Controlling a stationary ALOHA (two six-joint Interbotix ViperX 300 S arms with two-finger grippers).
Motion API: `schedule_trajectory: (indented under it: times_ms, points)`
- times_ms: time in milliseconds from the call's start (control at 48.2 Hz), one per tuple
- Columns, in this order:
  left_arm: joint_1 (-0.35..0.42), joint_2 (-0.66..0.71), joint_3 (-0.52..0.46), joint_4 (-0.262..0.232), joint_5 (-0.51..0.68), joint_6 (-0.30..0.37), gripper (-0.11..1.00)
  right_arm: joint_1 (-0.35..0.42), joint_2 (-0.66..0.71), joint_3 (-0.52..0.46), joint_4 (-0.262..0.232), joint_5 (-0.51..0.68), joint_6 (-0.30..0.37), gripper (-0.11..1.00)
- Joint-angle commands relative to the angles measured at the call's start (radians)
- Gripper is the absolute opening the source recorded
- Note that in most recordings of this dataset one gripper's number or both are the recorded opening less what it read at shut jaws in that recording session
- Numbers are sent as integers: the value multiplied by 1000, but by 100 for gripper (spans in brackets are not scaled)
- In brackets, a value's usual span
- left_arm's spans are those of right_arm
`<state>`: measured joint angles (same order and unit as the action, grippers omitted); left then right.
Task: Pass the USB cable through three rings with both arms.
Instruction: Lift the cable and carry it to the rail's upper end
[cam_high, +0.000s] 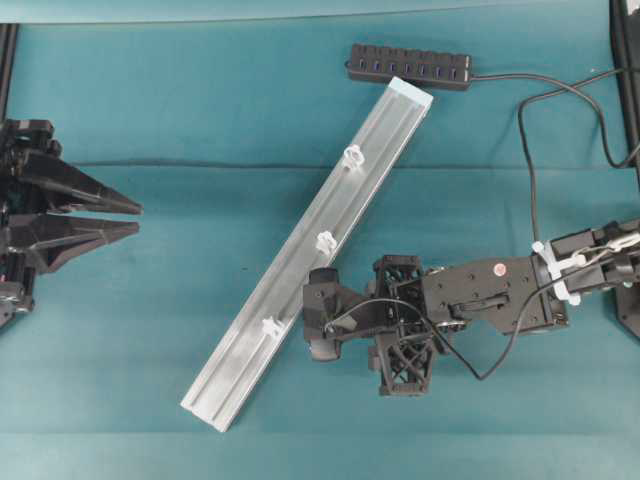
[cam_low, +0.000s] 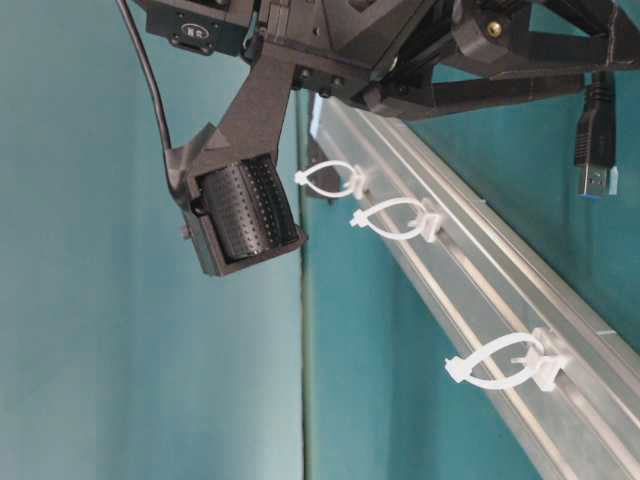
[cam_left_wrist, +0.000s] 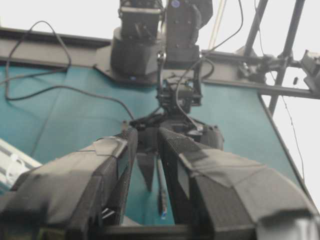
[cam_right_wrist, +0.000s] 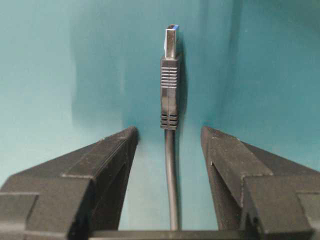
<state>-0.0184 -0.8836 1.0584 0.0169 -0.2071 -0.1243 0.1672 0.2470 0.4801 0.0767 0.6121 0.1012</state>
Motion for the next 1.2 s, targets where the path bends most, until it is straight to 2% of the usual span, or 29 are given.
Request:
schedule_trajectory:
  times_ms: [0, 249, 374, 498, 540, 685, 1059, 1121, 1183]
  points:
    - [2, 2, -18, 3, -5, 0, 40, 57, 46, 6, 11, 0, 18, 56]
    - [2, -3, -18, 3, -5, 0, 40, 49, 41, 5, 12, 2, 77, 56]
    - [2, -3, -18, 5, -5, 0, 40, 48, 41, 3, 11, 5, 78, 56]
    - [2, -3, -18, 3, -5, 0, 40, 48, 40, 8, 6, 20, 81, 83]
    - [2, -3, -17, 3, -5, 0, 40, 46, 38, 9, 6, 31, 81, 85]
    - [2, -3, -18, 3, -5, 0, 40, 48, 38, 6, 6, 48, 84, 67]
    - [2, -8, -20, 3, -8, -2, 40, 25, 17, 8, 2, 87, 78, 66]
    - [2, -14, -20, 3, -8, -2, 40, 18, 3, 8, 0, 97, 75, 61]
    - [2, -21, -20, 3, -5, -2, 40, 11, -9, 6, -2, 104, 77, 50]
